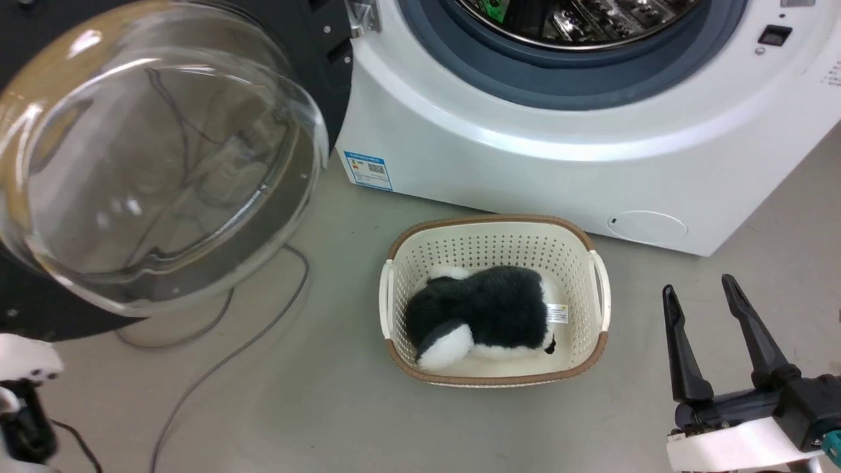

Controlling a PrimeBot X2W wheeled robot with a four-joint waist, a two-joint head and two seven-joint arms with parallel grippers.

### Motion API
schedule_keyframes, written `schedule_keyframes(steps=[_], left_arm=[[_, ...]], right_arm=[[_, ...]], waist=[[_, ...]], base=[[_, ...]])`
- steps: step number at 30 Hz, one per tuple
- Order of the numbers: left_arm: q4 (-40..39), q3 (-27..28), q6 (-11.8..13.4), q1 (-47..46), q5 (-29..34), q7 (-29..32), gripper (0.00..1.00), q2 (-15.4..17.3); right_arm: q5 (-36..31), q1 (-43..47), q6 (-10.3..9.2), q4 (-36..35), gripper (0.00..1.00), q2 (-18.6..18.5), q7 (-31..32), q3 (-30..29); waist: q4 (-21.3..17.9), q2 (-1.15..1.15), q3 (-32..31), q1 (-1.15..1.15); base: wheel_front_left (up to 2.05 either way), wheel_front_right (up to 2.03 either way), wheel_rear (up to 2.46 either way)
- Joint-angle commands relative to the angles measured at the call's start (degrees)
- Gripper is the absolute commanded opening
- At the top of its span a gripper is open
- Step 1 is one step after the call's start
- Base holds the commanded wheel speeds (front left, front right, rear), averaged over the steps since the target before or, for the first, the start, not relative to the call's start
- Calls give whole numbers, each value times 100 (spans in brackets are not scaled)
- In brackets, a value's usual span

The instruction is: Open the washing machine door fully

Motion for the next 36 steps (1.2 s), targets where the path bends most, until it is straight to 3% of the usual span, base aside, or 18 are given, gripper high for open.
schedule_keyframes(steps=[1,7,14,25,36], left_arm=[[151,103,-56,-160,-8,-25,0,104],[629,285,-253,-493,149,-25,0,275],[713,372,-420,-495,402,-25,0,245],[-76,176,-730,171,846,-25,0,-70],[-1311,-861,-909,1159,1325,-25,0,-584]], right_arm=[[-19,-119,5,4,100,-12,-25,4],[-23,-140,5,34,100,-18,-25,5],[-5,-111,5,78,100,-7,-25,14],[67,158,5,127,100,16,-25,-56],[287,561,5,132,100,21,-25,-108]], waist=[[-41,0,30,-1],[-112,0,50,-1],[-177,0,-94,-1],[-184,0,-723,-1],[-306,0,-1384,-1]], base=[[0,0,0],[0,0,0],[0,0,0],[0,0,0],[0,0,0]])
